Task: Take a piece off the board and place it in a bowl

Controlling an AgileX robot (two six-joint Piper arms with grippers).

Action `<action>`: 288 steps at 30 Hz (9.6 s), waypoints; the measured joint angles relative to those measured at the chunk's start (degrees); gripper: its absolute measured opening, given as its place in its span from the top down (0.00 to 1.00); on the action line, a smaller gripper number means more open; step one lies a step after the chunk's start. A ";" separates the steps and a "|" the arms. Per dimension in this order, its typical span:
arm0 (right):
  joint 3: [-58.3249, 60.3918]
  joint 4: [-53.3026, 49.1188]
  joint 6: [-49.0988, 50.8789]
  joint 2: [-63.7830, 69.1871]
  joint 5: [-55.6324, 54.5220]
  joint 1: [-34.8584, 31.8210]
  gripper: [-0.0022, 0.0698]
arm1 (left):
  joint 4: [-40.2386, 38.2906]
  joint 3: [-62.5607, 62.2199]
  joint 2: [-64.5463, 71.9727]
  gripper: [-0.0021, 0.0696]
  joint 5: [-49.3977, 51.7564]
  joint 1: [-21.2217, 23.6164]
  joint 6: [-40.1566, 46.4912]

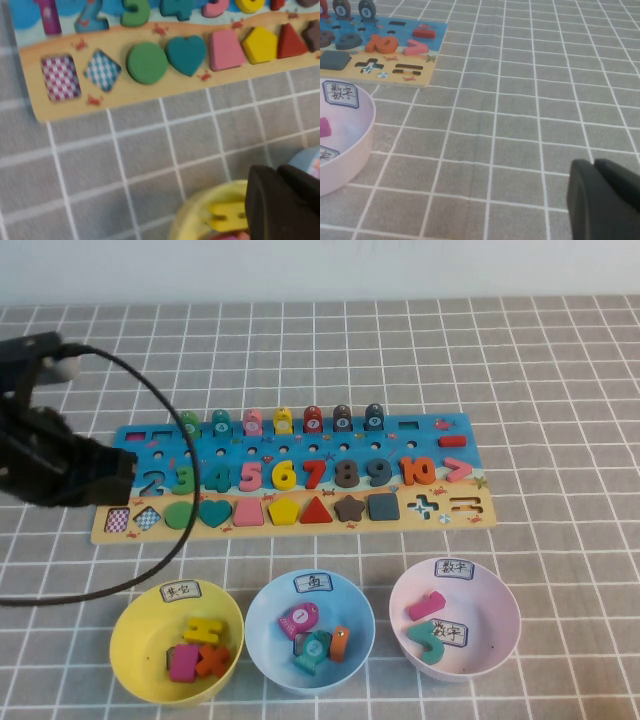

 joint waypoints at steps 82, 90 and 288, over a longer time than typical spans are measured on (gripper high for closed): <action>0.00 0.00 0.00 -0.34 0.00 0.00 0.99 | 13.50 -27.34 35.69 0.25 8.47 -5.93 67.09; 0.00 -1.61 0.00 -0.34 0.00 0.00 0.99 | 13.74 -27.34 35.91 0.25 7.08 -6.04 68.88; 0.00 -2.56 0.00 -0.34 0.00 0.00 0.99 | 13.57 -29.34 30.23 0.58 9.25 -7.92 49.57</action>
